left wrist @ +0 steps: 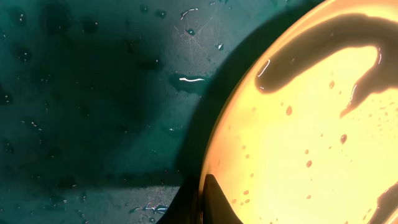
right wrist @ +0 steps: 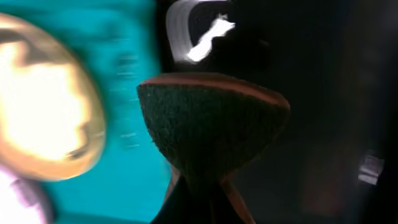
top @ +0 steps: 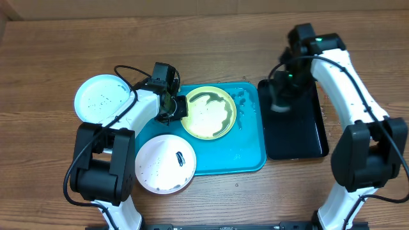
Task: Clean dirty plates on tray and stack at the side
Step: 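Return the sponge to the basin, release it, raise the right arm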
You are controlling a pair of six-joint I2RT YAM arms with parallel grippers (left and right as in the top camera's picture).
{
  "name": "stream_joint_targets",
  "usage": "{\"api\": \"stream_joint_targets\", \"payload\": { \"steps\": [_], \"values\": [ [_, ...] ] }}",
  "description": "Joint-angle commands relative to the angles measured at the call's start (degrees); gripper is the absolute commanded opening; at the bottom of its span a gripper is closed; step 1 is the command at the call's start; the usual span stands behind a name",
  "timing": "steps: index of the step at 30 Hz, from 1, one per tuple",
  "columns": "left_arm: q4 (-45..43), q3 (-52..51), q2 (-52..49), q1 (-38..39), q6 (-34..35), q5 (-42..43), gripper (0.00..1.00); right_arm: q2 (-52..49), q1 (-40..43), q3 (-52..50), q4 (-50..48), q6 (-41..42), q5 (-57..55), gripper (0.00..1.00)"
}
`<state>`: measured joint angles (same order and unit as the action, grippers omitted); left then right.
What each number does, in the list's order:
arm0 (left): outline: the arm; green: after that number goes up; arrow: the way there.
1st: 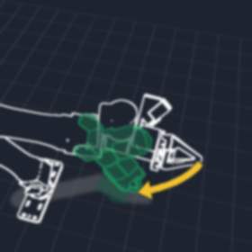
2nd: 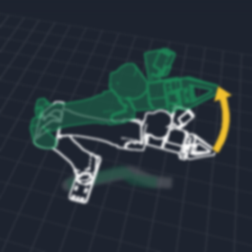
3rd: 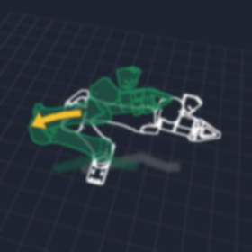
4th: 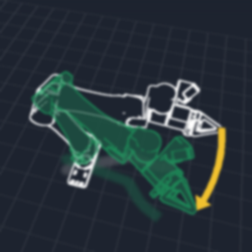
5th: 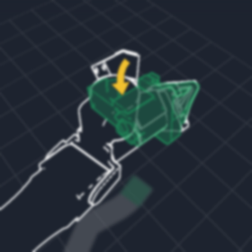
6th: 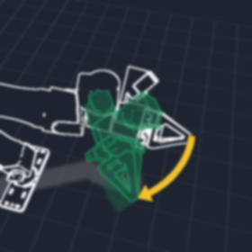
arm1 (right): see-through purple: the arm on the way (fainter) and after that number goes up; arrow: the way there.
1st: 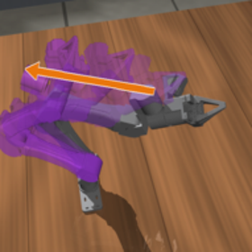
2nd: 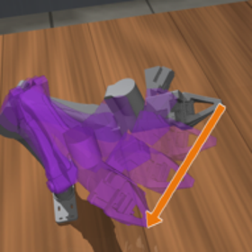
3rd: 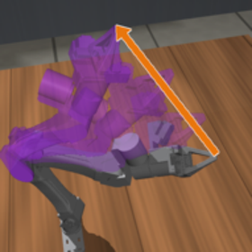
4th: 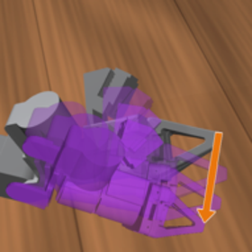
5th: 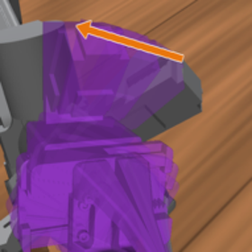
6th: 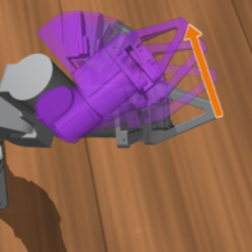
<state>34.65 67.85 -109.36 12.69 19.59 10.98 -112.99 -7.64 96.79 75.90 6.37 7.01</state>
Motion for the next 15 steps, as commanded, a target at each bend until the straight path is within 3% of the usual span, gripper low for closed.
{"api": "stream_joint_targets", "payload": {
  "steps": [1, 10, 15],
  "values": [
    [0.0, -0.3, 0.0, 0.1, 0.8, 0.0, 0.04, 0.8, 1.8, -3.5, -1.2, -0.4, -7.5, 0.04],
    [0.0, -0.3, 0.0, 0.1, 0.8, 0.0, 0.04, 0.8, 3.1, -14.5, -12.4, -0.4, -9.0, 0.04],
    [0.0, -0.3, 0.0, 0.1, 0.7, 0.0, 0.04, 0.9, 3.1, -14.6, -13.4, -0.5, -9.5, 0.07]
  ]
}}
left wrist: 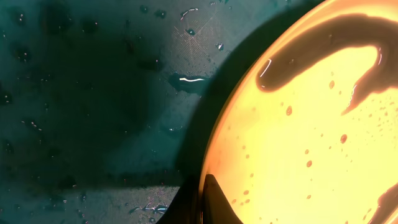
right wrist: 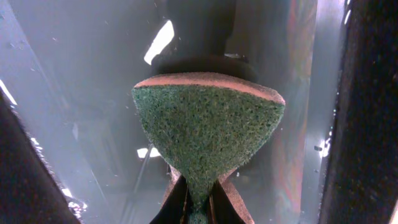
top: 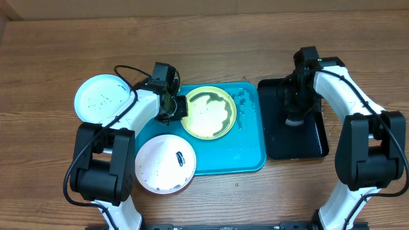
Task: Clean dirty plates on tray and stack at the side
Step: 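Return the sponge to the basin, release it, raise the right arm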
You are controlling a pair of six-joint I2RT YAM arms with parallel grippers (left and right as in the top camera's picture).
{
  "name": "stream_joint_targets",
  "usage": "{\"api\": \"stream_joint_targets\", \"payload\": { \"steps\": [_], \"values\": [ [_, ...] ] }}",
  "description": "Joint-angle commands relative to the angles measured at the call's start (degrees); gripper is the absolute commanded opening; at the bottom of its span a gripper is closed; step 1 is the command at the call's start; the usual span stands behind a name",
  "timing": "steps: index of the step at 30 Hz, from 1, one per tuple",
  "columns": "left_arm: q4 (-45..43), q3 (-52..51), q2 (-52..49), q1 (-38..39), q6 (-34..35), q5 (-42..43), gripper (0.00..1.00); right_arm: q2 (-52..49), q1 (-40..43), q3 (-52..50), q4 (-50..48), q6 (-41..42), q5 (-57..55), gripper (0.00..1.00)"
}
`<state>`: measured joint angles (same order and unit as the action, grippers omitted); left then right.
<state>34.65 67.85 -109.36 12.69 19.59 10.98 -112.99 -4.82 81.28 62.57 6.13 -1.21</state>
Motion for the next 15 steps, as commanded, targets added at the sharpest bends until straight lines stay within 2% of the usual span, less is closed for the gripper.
{"api": "stream_joint_targets", "payload": {
  "steps": [1, 2, 4, 6, 8, 11, 15],
  "values": [
    [0.0, -0.3, 0.0, 0.1, 0.5, 0.0, 0.04, 0.9, 0.3, 2.2, 0.9, -0.2, -1.3, 0.11],
    [0.0, -0.3, 0.0, 0.1, 0.5, 0.0, 0.04, 0.9, 0.4, 3.8, 2.2, -0.2, -1.3, 0.16],
    [0.2, -0.3, 0.0, 0.1, 0.5, 0.0, 0.05, 0.9, 0.6, 7.1, 4.5, -0.2, -1.3, 0.38],
    [0.6, -0.3, 0.0, 0.1, 0.5, 0.0, 0.08, 0.9, 1.1, 11.8, 7.6, -0.2, -1.3, 0.66],
    [0.9, -0.3, 0.0, 0.1, 0.1, 0.0, 0.08, 0.9, 2.3, 16.2, 10.0, -0.2, -1.6, 0.86],
    [1.2, -0.3, 0.0, 0.1, 0.1, -0.5, 0.09, 0.9, 5.0, 20.5, 11.6, -0.1, -4.1, 0.88],
    [1.5, -0.3, 0.0, 0.1, 0.1, -0.9, 0.11, 0.9, 10.5, 21.2, 11.1, 0.1, -4.5, 0.90]
  ]
}}
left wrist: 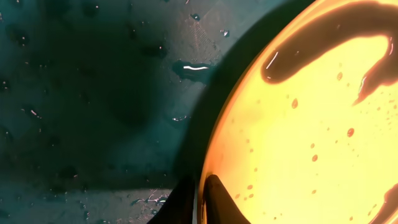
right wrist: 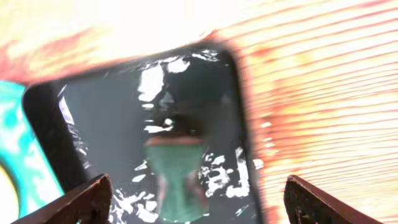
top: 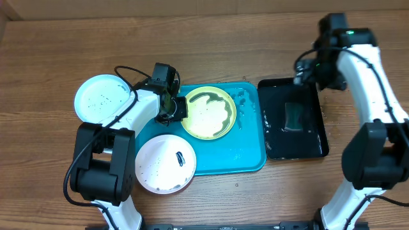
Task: Clean dirty plates on tray and stack at the side
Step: 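Return the sponge to the basin, release it, raise the right arm, then lift the yellow plate with the left gripper and dip it in the basin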
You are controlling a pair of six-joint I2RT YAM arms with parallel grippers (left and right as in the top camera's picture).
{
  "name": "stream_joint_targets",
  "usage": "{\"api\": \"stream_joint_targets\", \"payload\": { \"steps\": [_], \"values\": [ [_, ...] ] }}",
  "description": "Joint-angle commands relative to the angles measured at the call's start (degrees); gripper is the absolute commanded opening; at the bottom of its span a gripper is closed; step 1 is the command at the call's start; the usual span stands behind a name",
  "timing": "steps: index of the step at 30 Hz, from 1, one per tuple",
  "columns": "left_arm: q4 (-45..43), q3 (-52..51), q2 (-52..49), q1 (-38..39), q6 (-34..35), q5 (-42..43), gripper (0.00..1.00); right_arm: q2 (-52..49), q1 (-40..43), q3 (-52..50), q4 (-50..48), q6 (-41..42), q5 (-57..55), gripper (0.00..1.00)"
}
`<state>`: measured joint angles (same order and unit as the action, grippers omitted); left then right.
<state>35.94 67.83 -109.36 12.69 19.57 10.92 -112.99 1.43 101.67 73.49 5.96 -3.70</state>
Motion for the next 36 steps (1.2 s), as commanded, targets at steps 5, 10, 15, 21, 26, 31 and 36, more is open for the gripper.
{"api": "stream_joint_targets", "payload": {
  "steps": [5, 10, 15, 21, 26, 31, 36],
  "values": [
    [0.2, -0.2, 0.0, 0.1, 0.1, -0.8, 0.13, 0.7, 11.6, 0.7, 0.4, 4.9, -2.0, 1.00],
    [0.7, -0.2, 0.0, 0.1, 0.1, -0.8, 0.14, 0.7, 17.2, 0.7, 0.3, 5.9, -1.4, 1.00],
    [0.9, -0.2, 0.0, 0.1, 0.2, -0.8, 0.14, 0.7, 18.6, 0.7, -0.4, 6.3, -0.7, 1.00],
    [0.9, -0.3, 0.0, 0.2, 0.2, -0.8, 0.14, 0.7, 18.6, 0.7, -2.1, 6.3, -0.7, 1.00],
    [0.8, -0.3, 0.0, 0.7, 0.2, -1.0, 0.04, 0.7, 18.6, 0.7, -2.7, 6.3, -0.7, 1.00],
    [2.0, 2.1, 0.0, 0.5, 0.1, -1.0, 0.04, 0.7, 18.6, 0.7, -2.7, 6.3, -0.7, 1.00],
    [7.3, 9.9, 0.0, 0.0, -0.6, -1.0, 0.04, 0.7, 18.6, 0.7, -2.7, 6.3, -0.7, 1.00]
  ]
}}
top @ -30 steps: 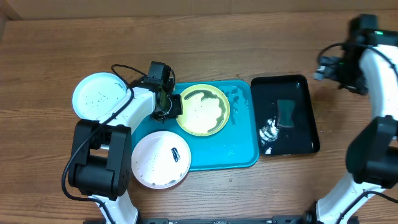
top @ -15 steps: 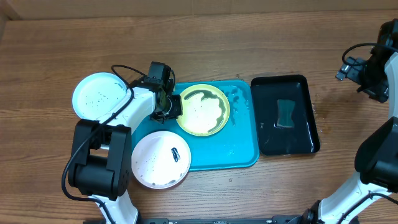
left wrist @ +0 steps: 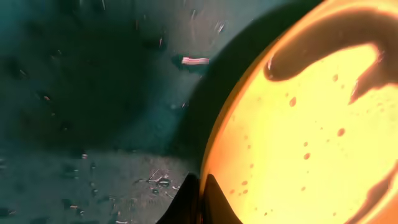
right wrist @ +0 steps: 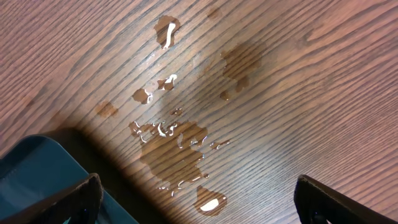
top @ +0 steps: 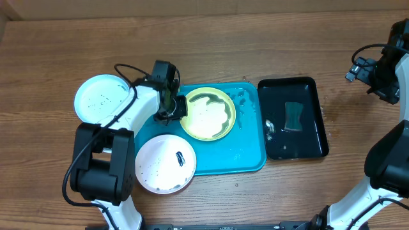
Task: Clean dirty plates on tray and stack at the side
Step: 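Lift the yellow plate with the left gripper and dip it in the basin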
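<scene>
A yellow plate (top: 208, 114) with a dark curved smear lies on the teal tray (top: 246, 153). My left gripper (top: 176, 107) is shut on the plate's left rim; in the left wrist view its tips (left wrist: 200, 186) pinch the yellow plate (left wrist: 298, 137) at its edge. A green sponge (top: 293, 117) lies in the black basin (top: 316, 144). My right gripper (top: 377, 80) hangs open at the far right, holding nothing. The right wrist view has the gripper (right wrist: 199, 199) over bare wood.
A white plate (top: 101, 99) rests on the table left of the tray. Another white plate (top: 165, 163) with a dark mark sits at the tray's front left corner. Water puddles (right wrist: 180, 146) lie on the wood beside the basin's corner (right wrist: 31, 168).
My right gripper, open over the basin's back edge before, is now farther right over the wet wood. The sponge stays in the basin. My left gripper still pinches the yellow plate's rim.
My right gripper first held the sponge near the basin's left side, then held it low over the water in the basin. Then it was open above the basin with the sponge left lying inside, and now it is off to the right. My left gripper kept hold of the plate throughout.
</scene>
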You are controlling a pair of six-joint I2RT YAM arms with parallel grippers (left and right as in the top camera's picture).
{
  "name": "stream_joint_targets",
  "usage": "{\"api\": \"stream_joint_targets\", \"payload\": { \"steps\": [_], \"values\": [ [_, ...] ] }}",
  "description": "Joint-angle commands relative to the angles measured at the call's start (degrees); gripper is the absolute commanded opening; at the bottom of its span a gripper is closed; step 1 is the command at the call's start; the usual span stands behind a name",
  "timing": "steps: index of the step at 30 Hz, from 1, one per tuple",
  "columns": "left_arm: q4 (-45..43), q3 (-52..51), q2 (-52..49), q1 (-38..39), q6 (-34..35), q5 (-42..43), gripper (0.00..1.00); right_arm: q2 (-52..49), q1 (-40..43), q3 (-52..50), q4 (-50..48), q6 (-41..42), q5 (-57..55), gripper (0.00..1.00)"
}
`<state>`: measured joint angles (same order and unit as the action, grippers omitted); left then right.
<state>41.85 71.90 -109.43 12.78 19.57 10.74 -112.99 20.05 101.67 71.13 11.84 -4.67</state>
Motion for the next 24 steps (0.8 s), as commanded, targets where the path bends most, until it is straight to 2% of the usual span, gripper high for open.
{"api": "stream_joint_targets", "payload": {
  "steps": [1, 5, 10, 18, 24],
  "values": [
    [2.4, 7.4, 0.0, -0.1, -1.2, -0.9, 0.04, 0.7, 0.0, 0.7, -0.3, 0.4, 0.2, 1.00],
    [6.0, 14.0, 0.0, 0.3, -1.8, -2.0, 0.04, 0.7, 0.0, 0.7, -0.3, 0.4, 0.2, 1.00],
    [6.0, 19.2, 0.0, 2.6, -1.7, -2.0, 0.04, 0.7, 0.0, 0.7, -0.3, 0.4, 0.2, 1.00],
    [-0.8, 19.7, 0.0, 11.1, 0.9, -2.6, 0.04, 0.7, 0.0, 0.7, -0.3, 0.4, 0.2, 1.00],
    [-6.5, 19.7, 0.0, 20.0, 3.0, -9.5, 0.04, 0.7, -0.1, 0.7, -0.3, 0.4, 0.2, 1.00]
  ]
}}
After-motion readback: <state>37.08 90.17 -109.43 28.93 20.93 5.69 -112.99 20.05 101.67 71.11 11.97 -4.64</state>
